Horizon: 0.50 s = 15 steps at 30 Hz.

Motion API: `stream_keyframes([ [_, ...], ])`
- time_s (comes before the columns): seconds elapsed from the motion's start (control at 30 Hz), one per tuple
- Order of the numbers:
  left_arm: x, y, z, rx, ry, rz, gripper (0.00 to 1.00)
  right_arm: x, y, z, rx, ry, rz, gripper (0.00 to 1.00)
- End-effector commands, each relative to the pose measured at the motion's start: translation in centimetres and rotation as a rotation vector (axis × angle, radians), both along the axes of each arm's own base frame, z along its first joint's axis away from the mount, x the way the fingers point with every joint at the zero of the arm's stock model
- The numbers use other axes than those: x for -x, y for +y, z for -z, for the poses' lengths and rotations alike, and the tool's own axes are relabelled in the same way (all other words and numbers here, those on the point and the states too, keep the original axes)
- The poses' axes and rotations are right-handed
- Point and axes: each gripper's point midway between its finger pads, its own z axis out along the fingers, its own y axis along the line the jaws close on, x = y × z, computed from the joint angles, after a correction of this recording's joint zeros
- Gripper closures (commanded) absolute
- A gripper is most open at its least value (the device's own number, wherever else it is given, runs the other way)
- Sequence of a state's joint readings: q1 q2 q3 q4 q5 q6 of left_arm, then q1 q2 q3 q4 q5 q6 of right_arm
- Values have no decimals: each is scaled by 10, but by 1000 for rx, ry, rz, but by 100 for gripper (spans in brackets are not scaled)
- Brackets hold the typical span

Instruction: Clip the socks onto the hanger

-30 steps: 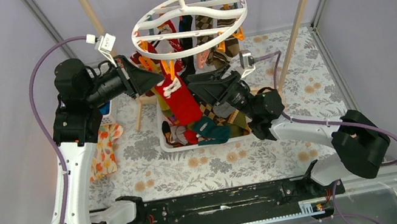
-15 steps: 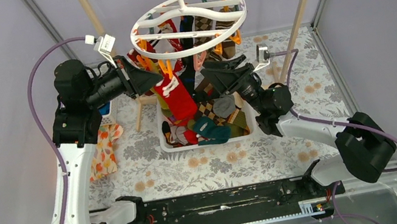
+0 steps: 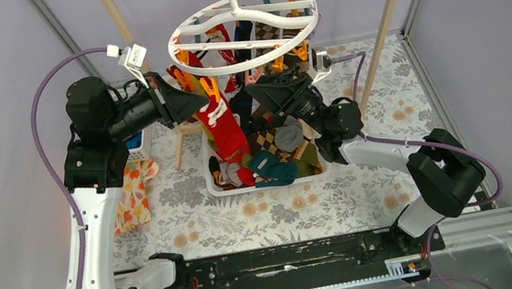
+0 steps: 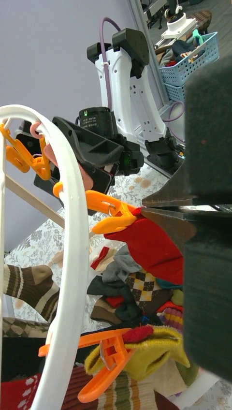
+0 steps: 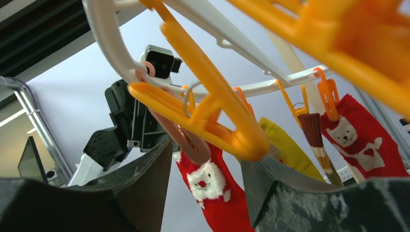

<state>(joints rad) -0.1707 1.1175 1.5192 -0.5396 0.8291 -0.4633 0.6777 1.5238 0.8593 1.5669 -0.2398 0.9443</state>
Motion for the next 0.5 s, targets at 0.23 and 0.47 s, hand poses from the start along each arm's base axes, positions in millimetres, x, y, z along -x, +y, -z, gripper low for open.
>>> stream_keyframes([
  [0.23,8,4,-20,-14,-66,-20,94,28,-19,-44,-116,-157,-20,65],
  [0.47,0,11,-19,-38,-74,-83,90,26,-26,-39,-95,-126,52,94],
])
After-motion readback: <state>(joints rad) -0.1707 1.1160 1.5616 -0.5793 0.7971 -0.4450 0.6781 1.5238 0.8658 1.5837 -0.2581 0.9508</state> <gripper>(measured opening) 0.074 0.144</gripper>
